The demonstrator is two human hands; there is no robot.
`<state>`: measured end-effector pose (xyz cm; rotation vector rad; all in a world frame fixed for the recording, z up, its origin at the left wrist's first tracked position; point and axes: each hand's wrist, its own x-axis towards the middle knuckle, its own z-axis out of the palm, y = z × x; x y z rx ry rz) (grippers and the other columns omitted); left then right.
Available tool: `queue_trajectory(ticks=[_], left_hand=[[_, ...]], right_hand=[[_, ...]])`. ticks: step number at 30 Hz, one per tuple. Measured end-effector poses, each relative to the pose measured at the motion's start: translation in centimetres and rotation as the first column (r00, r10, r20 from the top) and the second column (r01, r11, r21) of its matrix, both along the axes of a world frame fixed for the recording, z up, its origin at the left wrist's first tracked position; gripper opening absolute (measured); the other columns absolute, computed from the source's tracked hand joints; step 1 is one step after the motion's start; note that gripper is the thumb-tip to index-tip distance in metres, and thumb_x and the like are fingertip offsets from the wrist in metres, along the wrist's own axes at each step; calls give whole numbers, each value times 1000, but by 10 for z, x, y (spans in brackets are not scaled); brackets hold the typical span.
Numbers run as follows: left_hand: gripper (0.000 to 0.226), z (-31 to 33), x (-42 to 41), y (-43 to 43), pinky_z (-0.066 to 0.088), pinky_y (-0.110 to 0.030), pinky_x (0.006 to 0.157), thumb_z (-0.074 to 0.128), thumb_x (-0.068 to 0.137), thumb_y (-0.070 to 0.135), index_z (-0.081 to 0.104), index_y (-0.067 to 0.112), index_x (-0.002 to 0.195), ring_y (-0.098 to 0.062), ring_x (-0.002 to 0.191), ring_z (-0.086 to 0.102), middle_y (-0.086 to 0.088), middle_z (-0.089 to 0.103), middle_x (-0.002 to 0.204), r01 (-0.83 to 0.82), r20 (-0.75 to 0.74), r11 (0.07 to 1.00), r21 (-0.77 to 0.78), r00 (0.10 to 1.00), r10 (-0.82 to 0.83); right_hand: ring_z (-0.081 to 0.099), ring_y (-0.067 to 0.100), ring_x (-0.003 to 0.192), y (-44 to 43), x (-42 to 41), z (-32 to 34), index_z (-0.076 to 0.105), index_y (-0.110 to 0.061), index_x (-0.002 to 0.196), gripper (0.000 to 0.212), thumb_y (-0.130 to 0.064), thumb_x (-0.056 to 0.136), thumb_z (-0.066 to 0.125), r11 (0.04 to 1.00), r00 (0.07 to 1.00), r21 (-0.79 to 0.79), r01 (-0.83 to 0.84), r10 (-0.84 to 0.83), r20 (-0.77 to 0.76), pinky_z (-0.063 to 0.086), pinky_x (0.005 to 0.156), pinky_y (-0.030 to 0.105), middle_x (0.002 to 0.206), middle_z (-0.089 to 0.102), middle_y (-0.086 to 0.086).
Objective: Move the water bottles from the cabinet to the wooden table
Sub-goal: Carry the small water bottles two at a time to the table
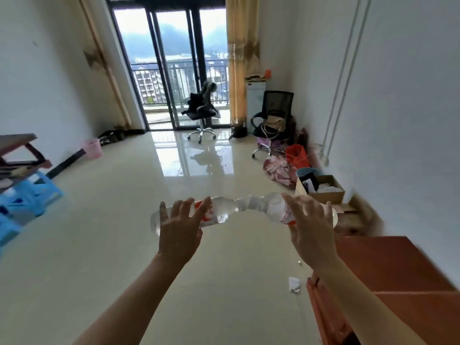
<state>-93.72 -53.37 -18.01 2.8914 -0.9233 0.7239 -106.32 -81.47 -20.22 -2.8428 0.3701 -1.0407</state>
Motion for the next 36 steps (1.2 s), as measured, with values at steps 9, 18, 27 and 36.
queue_trajectory(ticks=[9, 18, 27, 36], left_hand=[[95, 1, 68, 301, 37, -76, 96, 90, 57, 7, 48, 22, 141, -43, 107, 62, -21, 64, 120, -315, 47, 946, -79, 947, 319], [102, -11, 141, 476, 41, -71, 94, 89, 57, 10, 38, 26, 145, -41, 107, 62, -18, 63, 122, -556, -74, 825, -100, 831, 551], [98, -8, 323, 606, 46, -67, 90, 92, 60, 16, 42, 20, 144, -40, 106, 64, -20, 65, 120, -720, -35, 686, -109, 692, 721], [87, 35, 494, 728, 45, -67, 91, 89, 65, 15, 53, 14, 144, -39, 112, 61, -20, 63, 124, -829, 6, 543, -134, 548, 837]], right_hand=[[56, 37, 124, 274, 196, 25, 56, -27, 144, 77, 2, 76, 79, 922, 932, -145, -359, 363, -3, 33, 106, 73, 131, 61, 9], [56, 36, 125, 458, 351, 18, 56, -30, 144, 79, 1, 75, 79, 806, 824, -185, -562, 566, -38, 31, 110, 70, 132, 61, 7], [56, 38, 123, 612, 594, -2, 55, -29, 145, 81, -3, 74, 82, 691, 692, -160, -705, 720, 58, 31, 110, 71, 131, 60, 9], [54, 39, 123, 757, 809, 37, 54, -27, 144, 83, 1, 72, 82, 565, 567, -134, -814, 823, 28, 32, 107, 74, 131, 59, 13]])
